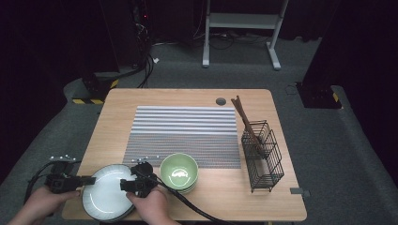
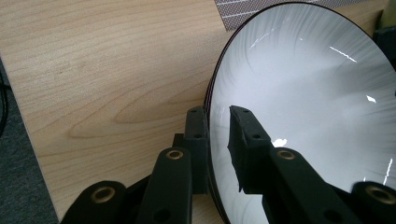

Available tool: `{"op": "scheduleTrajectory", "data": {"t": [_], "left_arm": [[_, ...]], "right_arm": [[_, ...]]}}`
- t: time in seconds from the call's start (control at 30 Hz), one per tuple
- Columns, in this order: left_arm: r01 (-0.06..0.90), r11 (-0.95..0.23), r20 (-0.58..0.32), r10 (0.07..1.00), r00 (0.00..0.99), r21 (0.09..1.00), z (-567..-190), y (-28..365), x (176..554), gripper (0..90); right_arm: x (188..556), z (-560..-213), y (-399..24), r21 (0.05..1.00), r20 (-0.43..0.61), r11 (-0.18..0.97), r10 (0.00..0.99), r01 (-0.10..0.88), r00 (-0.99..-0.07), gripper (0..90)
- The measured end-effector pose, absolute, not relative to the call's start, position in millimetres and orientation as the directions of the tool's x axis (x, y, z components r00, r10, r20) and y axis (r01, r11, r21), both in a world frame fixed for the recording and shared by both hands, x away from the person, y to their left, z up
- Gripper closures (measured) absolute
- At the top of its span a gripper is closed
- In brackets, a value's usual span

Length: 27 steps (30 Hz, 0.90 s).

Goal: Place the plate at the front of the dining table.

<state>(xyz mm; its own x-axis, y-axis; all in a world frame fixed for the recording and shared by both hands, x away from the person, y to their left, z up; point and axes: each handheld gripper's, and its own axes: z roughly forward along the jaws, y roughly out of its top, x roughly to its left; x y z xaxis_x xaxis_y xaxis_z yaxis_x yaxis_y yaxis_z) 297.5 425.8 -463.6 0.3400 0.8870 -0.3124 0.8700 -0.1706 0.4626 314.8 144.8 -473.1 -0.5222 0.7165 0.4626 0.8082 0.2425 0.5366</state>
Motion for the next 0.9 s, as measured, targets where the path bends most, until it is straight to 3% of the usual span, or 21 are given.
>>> {"op": "scheduleTrajectory", "data": {"t": [0.9], "left_arm": [[0.862,-0.165,-0.288,0.898,0.332,0.479,-454.4,434.2,298.4,83.3]], "right_arm": [[316.9,-478.2,153.8,0.522,0.469,0.259,0.709,0.813,-0.527,41.4]]}}
